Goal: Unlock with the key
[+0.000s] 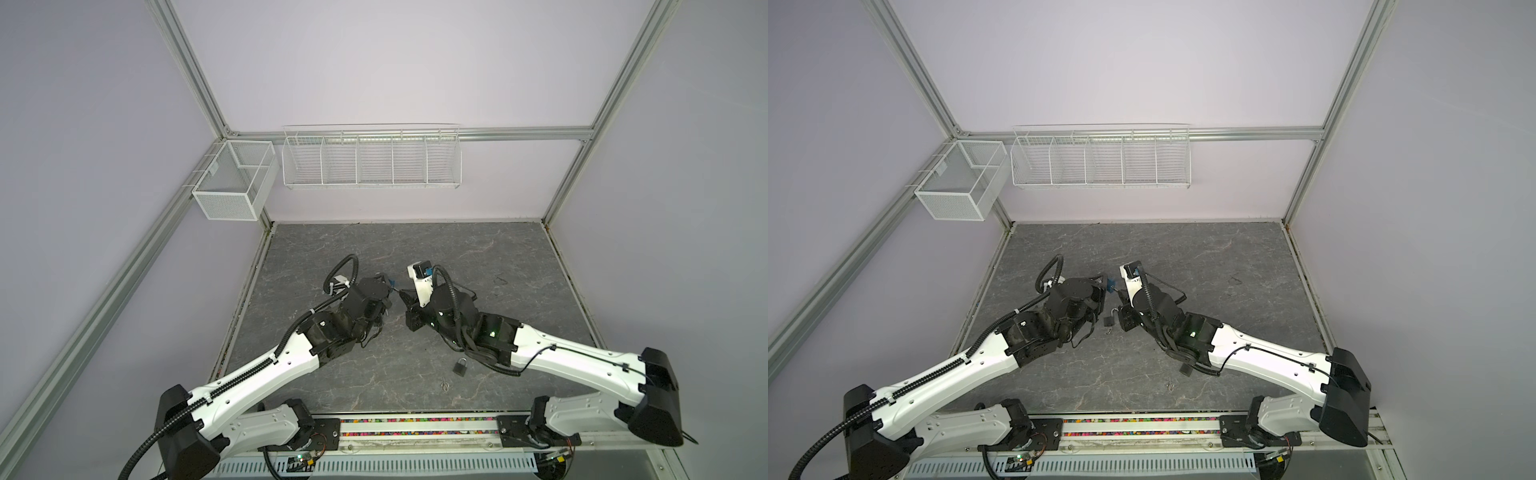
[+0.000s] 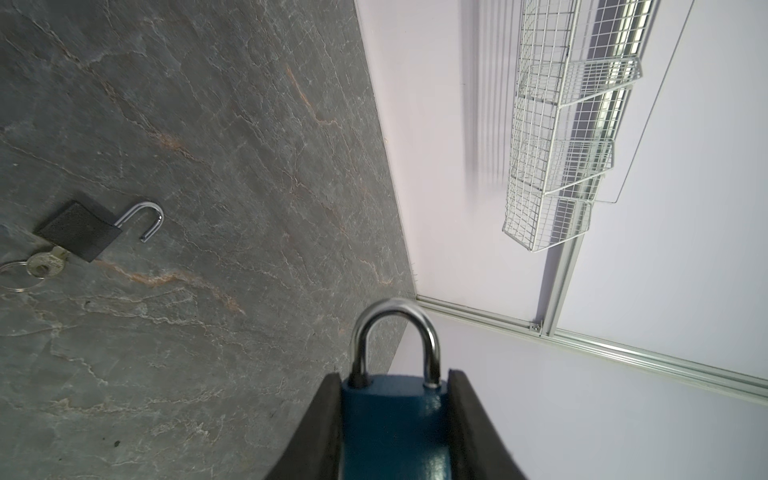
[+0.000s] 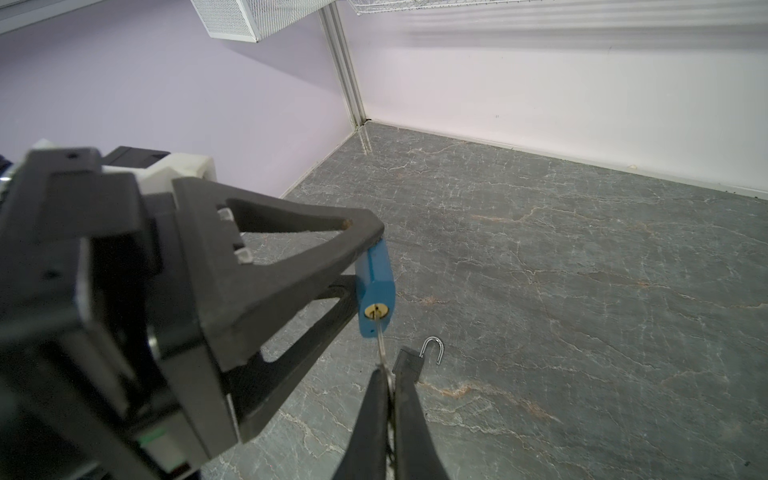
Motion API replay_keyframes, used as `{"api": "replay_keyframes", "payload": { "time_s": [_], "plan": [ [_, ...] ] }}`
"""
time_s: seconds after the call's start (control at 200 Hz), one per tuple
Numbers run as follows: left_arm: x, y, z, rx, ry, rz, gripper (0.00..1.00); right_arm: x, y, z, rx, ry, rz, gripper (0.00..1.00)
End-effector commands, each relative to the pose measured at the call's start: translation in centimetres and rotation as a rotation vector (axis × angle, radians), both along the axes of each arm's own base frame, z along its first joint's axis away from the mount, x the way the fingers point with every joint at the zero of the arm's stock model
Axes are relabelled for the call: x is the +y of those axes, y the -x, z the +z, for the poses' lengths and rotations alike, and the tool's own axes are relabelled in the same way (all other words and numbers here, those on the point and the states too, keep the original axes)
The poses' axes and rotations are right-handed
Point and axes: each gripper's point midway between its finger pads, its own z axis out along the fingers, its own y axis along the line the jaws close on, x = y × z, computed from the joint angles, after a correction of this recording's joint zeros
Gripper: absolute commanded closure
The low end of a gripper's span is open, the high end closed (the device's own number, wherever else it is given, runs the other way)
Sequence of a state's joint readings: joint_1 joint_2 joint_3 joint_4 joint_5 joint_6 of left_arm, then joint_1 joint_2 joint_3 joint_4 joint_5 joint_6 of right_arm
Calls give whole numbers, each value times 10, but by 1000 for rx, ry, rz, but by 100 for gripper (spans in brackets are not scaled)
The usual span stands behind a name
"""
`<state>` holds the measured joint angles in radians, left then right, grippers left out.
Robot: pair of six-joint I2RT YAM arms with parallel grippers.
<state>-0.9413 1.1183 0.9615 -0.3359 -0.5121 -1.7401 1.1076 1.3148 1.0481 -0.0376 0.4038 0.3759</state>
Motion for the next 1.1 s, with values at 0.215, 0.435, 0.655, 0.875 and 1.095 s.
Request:
{"api": "replay_keyframes", "payload": {
  "time_s": [0.215, 0.435, 0.655, 0.875, 1.095],
  "plan": [
    [-16, 1, 23, -28, 70, -54, 100, -2, -15, 5, -40, 29, -81, 94],
    [-17, 0, 26, -21, 24, -61, 100, 19, 1, 27, -6, -105, 42, 94],
    [-22, -1, 22, -15, 25, -79, 100, 27, 11, 47, 43, -186, 97, 93],
    [-28, 1, 24, -13, 41, -105, 100, 16, -5, 28, -30, -55, -13, 94],
    [-28, 4, 25, -8, 85, -109, 100, 21, -3, 26, -69, -54, -3, 93]
  ]
}}
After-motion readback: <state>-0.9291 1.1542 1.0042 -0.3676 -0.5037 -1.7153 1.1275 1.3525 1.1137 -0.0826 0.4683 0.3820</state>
